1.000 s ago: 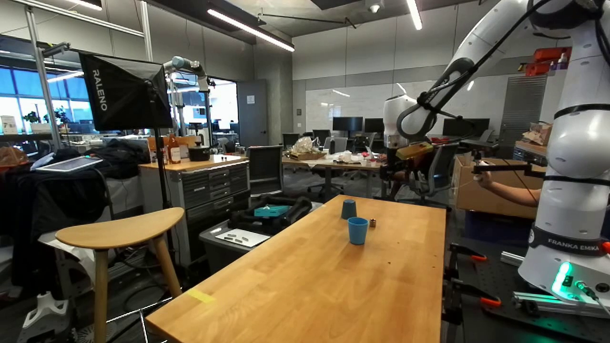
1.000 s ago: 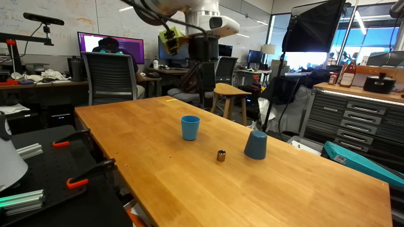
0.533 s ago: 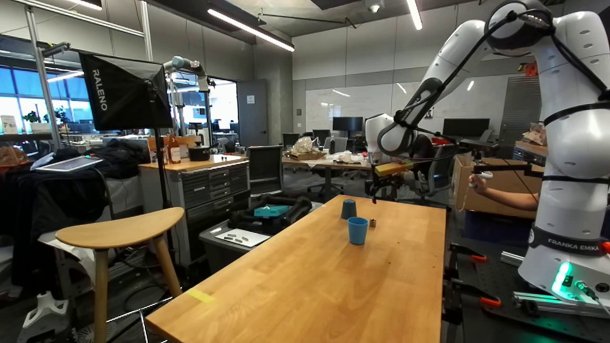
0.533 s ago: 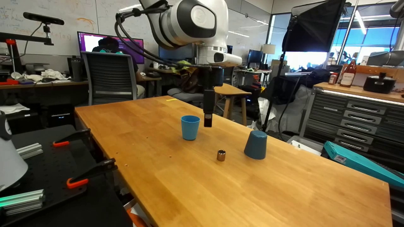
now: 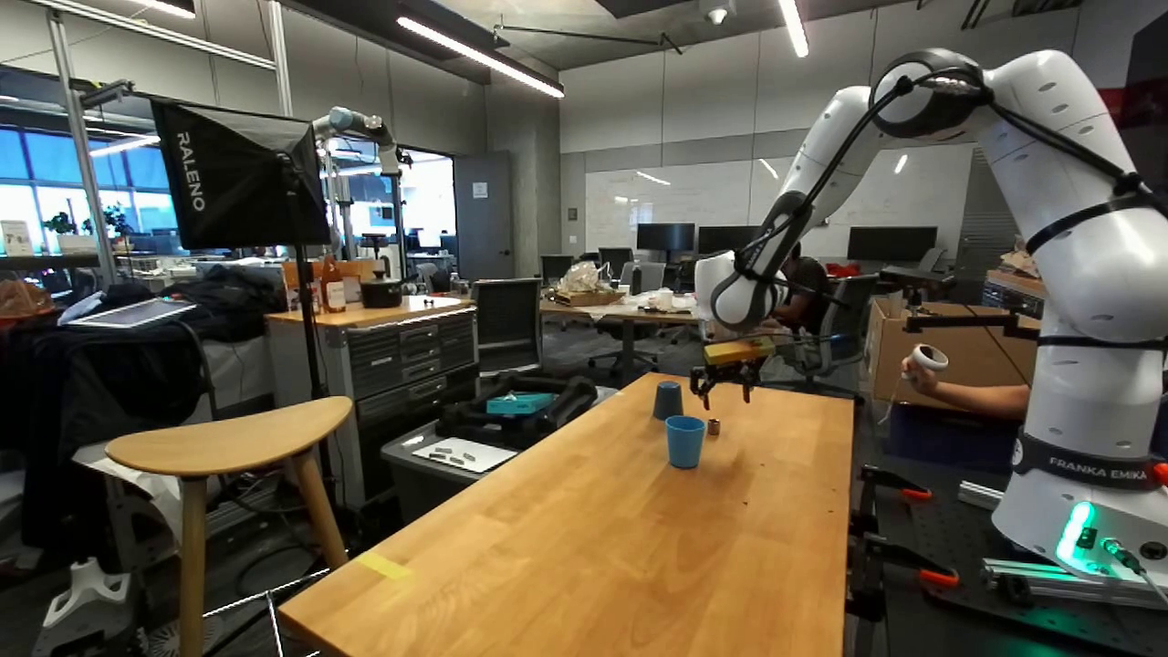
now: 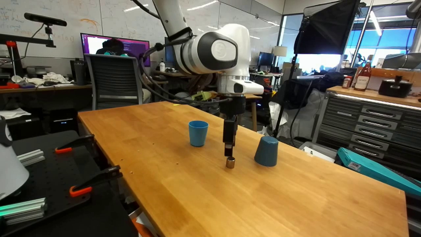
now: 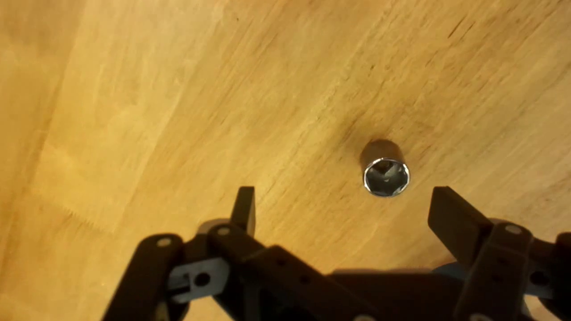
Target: Place the silver object inside the light blue cup
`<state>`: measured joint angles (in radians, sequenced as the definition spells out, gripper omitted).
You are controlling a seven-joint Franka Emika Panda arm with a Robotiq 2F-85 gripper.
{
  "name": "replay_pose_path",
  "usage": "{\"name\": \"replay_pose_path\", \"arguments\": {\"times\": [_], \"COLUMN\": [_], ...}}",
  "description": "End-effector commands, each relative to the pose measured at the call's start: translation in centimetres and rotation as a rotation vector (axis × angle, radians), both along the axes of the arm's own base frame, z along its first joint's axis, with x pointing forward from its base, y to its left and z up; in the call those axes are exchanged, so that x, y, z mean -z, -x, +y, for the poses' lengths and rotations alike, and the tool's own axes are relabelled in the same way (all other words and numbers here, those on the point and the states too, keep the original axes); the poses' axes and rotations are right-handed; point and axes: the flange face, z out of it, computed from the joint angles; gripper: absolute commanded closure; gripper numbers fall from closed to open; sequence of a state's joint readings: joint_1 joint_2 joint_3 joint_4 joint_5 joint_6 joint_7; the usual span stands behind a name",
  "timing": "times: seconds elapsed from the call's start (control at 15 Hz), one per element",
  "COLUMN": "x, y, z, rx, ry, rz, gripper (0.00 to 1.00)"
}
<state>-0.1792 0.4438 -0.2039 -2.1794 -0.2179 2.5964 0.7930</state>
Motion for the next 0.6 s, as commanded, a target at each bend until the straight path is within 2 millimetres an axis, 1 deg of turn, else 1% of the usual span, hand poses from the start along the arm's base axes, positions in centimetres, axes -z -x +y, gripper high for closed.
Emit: {"name": "replay_pose_path", "arguments": {"times": [0.0, 0.13, 0.27, 0.47, 0.53], "x": [2.8, 3.7, 4.5, 5.1, 5.4], "y": [-1.4, -1.7, -2.1, -2.2, -2.0], "z": [-0.6, -0.5, 0.2, 0.8, 0.9], "rx": [0.048, 0.058, 0.061, 0.066, 0.064], "ry": [0.027, 0.026, 0.018, 0.01, 0.012], "rz": [-0.052, -0.073, -0.092, -0.107, -0.111], "gripper": [0.0, 0.0, 0.0, 0.0, 0.25]}}
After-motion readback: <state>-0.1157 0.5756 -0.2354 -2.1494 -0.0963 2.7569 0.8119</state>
